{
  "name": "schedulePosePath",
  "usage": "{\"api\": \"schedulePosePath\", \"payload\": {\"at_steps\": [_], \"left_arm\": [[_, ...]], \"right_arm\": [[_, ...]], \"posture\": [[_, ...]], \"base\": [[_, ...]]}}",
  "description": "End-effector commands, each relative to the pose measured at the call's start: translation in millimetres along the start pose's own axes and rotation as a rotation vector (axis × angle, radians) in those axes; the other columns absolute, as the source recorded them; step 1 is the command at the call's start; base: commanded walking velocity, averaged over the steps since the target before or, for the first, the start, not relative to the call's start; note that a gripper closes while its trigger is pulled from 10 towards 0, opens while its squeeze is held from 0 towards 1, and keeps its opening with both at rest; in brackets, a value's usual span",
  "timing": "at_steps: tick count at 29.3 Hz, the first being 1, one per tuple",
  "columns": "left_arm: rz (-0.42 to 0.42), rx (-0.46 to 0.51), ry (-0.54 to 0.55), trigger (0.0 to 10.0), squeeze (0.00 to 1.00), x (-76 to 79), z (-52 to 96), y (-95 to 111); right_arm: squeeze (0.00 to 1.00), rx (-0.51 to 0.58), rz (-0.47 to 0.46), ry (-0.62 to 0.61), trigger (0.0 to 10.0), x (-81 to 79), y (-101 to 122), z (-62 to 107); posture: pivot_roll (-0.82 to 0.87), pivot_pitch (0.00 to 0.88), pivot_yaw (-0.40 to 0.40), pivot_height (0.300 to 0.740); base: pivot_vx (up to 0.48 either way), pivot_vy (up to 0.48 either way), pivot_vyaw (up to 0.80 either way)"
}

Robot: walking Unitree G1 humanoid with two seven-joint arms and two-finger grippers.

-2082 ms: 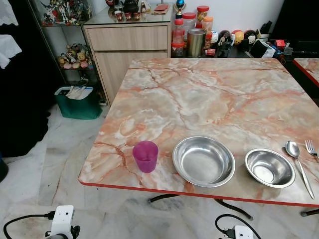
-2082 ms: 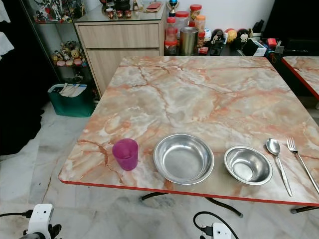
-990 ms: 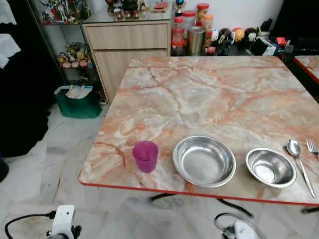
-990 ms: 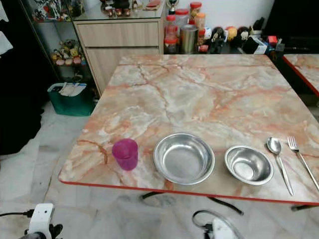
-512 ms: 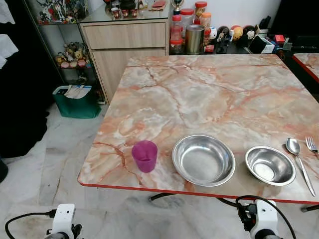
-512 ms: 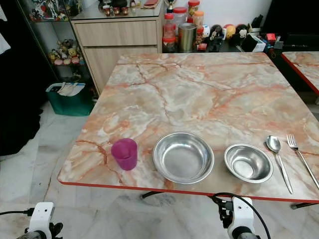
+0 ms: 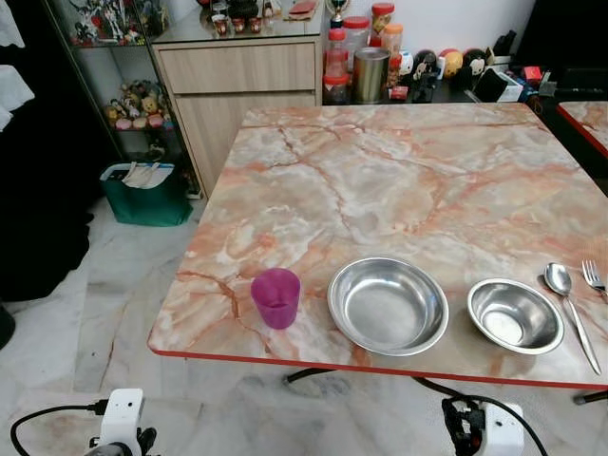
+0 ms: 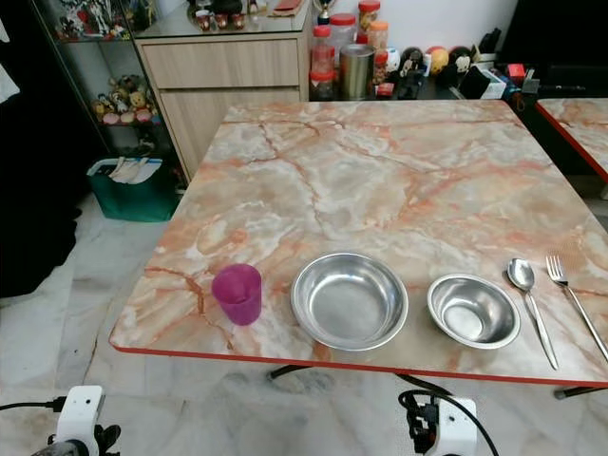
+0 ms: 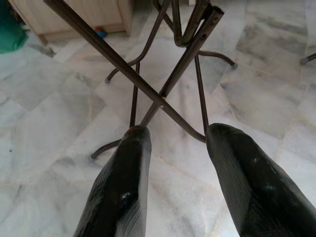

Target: Setting the table

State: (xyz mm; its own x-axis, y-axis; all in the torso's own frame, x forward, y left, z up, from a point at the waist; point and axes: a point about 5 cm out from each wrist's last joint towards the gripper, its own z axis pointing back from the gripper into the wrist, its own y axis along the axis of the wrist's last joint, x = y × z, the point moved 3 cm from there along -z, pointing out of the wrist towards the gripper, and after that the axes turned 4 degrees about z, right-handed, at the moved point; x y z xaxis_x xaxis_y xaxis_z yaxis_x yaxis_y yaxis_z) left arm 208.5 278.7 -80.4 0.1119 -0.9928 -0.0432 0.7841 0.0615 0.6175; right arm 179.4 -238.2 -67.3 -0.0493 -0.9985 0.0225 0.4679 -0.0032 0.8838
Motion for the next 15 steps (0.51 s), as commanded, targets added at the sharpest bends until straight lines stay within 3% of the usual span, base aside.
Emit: {"api": "schedulePosePath", "payload": {"at_steps": [1, 3, 7, 9, 12, 15], "left_arm": [[-0.026, -0.023, 0.005, 10.0, 0.0, -3.9, 1.2, -3.4], [-0.026, -0.023, 0.005, 10.0, 0.0, -4.0, 1.2, -3.4], [-0.032, -0.023, 0.002, 10.0, 0.0, -4.2, 1.2, -2.6], [-0.033, -0.023, 0.002, 10.0, 0.0, -4.2, 1.2, -2.5], [-0.039, -0.024, -0.001, 10.0, 0.0, -4.4, 1.1, -1.5], [-0.041, -0.024, -0.001, 10.0, 0.0, -4.5, 1.0, -1.0]], "right_arm": [[0.0, 0.042, 0.0, -0.004, 10.0, -1.8, 6.4, 1.5], [0.0, 0.048, -0.002, -0.006, 10.0, -2.2, 7.1, 3.2], [0.0, 0.143, 0.014, -0.022, 10.0, -6.4, 21.5, 29.6], [0.0, 0.15, 0.015, -0.027, 10.0, -6.3, 23.5, 32.5], [0.0, 0.19, 0.019, -0.023, 10.0, -14.2, 34.6, 54.2], [0.0, 0.188, 0.01, -0.03, 10.0, -17.5, 39.0, 64.8]], "posture": [[-0.02, 0.0, 0.06, 0.736], [-0.02, 0.0, 0.06, 0.736], [-0.03, 0.0, 0.065, 0.736], [-0.04, 0.0, 0.065, 0.736], [-0.05, 0.0, 0.067, 0.736], [-0.06, 0.0, 0.069, 0.736]], "base": [[0.0, 0.0, 0.0], [0.0, 0.0, 0.0], [0.0, 0.0, 0.0], [0.0, 0.0, 0.0], [0.0, 0.0, 0.0], [0.0, 0.0, 0.0]]}}
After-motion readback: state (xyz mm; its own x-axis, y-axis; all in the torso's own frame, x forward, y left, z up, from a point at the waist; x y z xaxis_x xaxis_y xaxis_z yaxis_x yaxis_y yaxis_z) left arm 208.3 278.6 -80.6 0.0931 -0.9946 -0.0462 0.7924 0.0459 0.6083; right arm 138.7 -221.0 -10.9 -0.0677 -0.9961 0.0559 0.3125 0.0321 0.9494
